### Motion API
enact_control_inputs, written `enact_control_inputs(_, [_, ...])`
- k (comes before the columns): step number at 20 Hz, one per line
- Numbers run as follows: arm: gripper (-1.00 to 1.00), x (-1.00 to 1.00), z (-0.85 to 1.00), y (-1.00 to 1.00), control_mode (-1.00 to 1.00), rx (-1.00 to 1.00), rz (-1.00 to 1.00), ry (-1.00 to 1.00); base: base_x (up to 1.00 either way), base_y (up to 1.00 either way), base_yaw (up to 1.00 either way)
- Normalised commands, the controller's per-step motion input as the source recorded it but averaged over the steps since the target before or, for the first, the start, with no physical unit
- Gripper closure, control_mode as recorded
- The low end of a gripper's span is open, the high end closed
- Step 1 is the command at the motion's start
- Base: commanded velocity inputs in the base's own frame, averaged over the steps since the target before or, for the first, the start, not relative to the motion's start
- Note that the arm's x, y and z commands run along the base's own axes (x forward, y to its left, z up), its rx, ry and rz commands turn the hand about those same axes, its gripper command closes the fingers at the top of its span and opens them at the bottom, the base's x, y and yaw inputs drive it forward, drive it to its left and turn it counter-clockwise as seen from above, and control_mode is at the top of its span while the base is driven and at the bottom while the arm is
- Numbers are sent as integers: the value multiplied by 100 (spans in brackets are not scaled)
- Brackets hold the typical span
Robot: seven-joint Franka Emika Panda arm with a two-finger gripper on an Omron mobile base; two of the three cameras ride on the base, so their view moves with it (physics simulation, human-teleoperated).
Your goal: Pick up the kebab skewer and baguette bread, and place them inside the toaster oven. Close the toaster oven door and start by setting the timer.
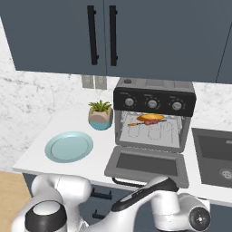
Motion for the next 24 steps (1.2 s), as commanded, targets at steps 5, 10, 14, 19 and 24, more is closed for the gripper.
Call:
enact_control_inputs(5, [-100, 5, 4, -30, -100, 0, 0, 0, 0, 0, 0])
enact_control_inputs(10, [-100, 8, 0, -26, -100, 0, 0, 0, 0, 0, 0])
enact_control_inputs(14, [-100, 18, 0, -3, -100, 0, 0, -3, 0, 0, 0])
enact_control_inputs(19, [-100, 21, 0, 0, -100, 0, 0, -5, 0, 0, 0])
enact_control_inputs(24, [-100, 14, 0, 0, -100, 0, 0, -9, 0, 0, 0])
